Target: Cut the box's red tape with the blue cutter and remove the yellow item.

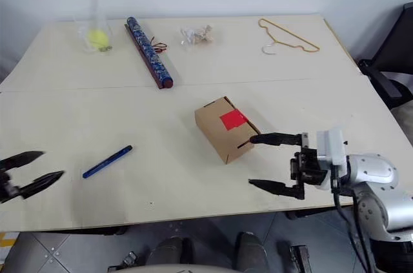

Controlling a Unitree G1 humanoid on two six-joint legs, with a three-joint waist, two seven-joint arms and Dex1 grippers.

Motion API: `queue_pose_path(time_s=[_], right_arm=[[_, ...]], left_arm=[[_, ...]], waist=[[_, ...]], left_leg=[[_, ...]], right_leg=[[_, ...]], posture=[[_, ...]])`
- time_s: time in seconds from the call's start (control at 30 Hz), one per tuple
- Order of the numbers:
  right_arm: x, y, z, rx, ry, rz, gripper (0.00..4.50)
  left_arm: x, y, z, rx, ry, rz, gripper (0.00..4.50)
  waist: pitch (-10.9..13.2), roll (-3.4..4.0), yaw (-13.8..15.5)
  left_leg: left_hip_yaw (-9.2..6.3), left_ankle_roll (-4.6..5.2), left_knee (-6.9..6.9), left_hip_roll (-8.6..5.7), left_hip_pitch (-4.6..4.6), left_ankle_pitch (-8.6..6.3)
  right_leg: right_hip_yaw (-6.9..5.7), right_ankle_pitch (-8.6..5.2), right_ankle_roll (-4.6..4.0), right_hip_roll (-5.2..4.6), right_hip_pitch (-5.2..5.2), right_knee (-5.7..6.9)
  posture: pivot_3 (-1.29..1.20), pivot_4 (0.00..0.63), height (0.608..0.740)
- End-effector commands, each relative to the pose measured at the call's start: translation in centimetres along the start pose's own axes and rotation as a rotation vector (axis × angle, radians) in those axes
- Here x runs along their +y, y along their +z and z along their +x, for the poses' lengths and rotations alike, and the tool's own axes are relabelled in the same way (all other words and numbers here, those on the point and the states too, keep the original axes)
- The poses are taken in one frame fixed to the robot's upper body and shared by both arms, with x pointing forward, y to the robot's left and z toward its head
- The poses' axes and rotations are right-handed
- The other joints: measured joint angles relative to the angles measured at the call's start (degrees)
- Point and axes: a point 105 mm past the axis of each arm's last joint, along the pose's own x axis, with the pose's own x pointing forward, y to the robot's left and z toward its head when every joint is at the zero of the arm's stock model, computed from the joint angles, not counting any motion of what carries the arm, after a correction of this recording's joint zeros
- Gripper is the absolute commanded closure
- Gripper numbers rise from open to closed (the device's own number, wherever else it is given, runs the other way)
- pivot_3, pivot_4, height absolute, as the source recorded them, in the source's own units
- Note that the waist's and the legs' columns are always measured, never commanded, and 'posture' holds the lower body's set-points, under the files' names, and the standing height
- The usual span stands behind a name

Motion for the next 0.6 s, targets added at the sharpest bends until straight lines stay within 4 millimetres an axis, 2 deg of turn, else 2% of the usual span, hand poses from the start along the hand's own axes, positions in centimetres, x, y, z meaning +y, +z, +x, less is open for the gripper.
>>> queue_pose_path(time_s=[0.03, 0.13, 0.3, 0.4, 0.43, 0.5, 0.6], right_arm=[[0.1, 0.7, 0.2, 0.009, 0.018, -0.111, 0.02], [-0.1, 0.7, -0.2, 0.028, 0.015, -0.136, 0.02], [-0.7, 0.8, -0.7, 0.032, -0.023, -0.115, 0.02], [-1.0, 0.8, -0.7, 0.029, -0.034, -0.106, 0.02], [-1.2, 0.8, -0.7, 0.029, -0.04, -0.104, 0.02], [-1.4, 0.7, -0.6, 0.029, -0.046, -0.102, 0.02], [-1.4, 0.7, -0.4, 0.029, -0.049, -0.098, 0.02]], left_arm=[[0.7, -1.8, -2.6, 0.081, -0.002, 0.028, 0.0], [0.5, -0.8, -2.2, 0.029, -0.033, 0.036, 0.0], [-2.9, 0.9, 0.1, -0.044, -0.233, 0.01, 0.0], [-4.1, 2.0, 2.3, -0.087, -0.265, 0.034, 0.0], [-4.7, 2.3, 3.8, -0.103, -0.276, 0.031, 0.0], [-6.1, 2.0, 6.3, -0.086, -0.309, 0.028, 0.0], [-6.6, 1.7, 7.9, -0.06, -0.309, 0.024, 0.0]], waist=[[0.0, -0.03, 0.2], [0.0, -0.07, 0.7], [-0.1, -0.14, 0.4], [-0.1, -0.11, 0.3], [-0.1, -0.11, 0.2], [-0.1, -0.1, 0.3], [-0.1, -0.13, 0.3]], left_leg=[[0.06, -0.02, 0.0, 0.02, 0.0, -0.06], [0.25, -0.05, 0.0, 0.04, -0.04, -0.12], [0.44, -0.06, 0.04, 0.09, -0.05, -0.12], [0.54, -0.06, 0.03, 0.11, 0.04, -0.12], [0.55, -0.08, 0.03, 0.13, 0.06, -0.11], [0.58, -0.08, 0.04, 0.13, 0.06, -0.11], [0.61, -0.08, 0.06, 0.12, 0.05, -0.11]], right_leg=[[-0.05, 0.0, 0.0, -0.01, -0.01, 0.0], [-0.19, 0.0, 0.0, -0.01, -0.06, 0.0], [-0.26, 0.0, -0.01, -0.01, -0.02, 0.03], [-0.22, 0.0, -0.01, -0.01, -0.03, 0.07], [-0.22, 0.0, -0.02, 0.0, -0.04, 0.1], [-0.19, 0.0, -0.01, 0.01, -0.05, 0.23], [-0.18, 0.01, 0.0, 0.02, -0.05, 0.32]], posture=[[0.0, 0.15, 0.74], [0.0, 0.15, 0.74], [0.0, 0.15, 0.74], [0.0, 0.15, 0.74], [0.0, 0.15, 0.74], [0.0, 0.15, 0.74], [0.0, 0.15, 0.74]])
